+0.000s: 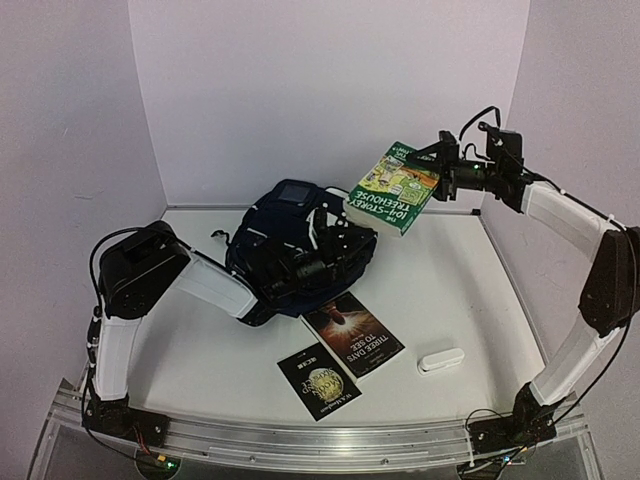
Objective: Pack the student bag
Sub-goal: Pick up the book from the center of the board.
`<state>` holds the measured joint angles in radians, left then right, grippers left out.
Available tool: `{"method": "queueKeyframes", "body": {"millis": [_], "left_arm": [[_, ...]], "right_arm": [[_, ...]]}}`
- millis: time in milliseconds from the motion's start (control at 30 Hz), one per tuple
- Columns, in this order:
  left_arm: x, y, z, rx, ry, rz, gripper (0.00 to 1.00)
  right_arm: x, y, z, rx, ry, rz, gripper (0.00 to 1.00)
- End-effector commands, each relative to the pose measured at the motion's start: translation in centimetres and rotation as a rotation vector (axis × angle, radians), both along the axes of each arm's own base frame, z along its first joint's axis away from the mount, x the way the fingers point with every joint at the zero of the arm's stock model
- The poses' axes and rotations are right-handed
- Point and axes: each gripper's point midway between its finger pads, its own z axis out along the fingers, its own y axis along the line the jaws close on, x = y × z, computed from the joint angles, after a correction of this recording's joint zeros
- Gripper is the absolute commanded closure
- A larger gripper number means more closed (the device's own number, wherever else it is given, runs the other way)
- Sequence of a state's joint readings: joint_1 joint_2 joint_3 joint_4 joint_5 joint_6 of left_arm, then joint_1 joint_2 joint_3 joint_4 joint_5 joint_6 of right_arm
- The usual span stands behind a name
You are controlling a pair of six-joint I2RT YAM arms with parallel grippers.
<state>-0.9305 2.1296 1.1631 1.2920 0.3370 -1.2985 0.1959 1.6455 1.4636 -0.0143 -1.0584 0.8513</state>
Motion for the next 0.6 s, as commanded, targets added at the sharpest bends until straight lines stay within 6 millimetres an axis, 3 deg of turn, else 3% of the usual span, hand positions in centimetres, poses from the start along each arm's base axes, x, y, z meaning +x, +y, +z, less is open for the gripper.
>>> {"method": "queueKeyframes", "body": {"millis": [0, 333, 433, 567], "left_arm": [[-1.8, 1.6, 8.1, -0.226, -0.208, 0.004, 0.00], [-1.2, 1.3, 10.1, -0.283, -0.217, 0.007, 0.03], [-0.9, 1.3, 10.6, -0.297, -0.219, 0.015, 0.14], [-0.8, 1.4, 11.2, -0.307, -0.232, 0.026, 0.36]], "right_arm": [[-0.6, 0.9, 1.8, 0.034, -0.084, 0.027, 1.00], [-1.5, 1.6, 1.3, 0.040, -0.080, 0.048, 1.00], [-1.8, 1.7, 1.4, 0.043, -0.088, 0.050, 1.00], [-2.0, 1.6, 1.1, 0.040, -0.092, 0.043, 1.00]]}}
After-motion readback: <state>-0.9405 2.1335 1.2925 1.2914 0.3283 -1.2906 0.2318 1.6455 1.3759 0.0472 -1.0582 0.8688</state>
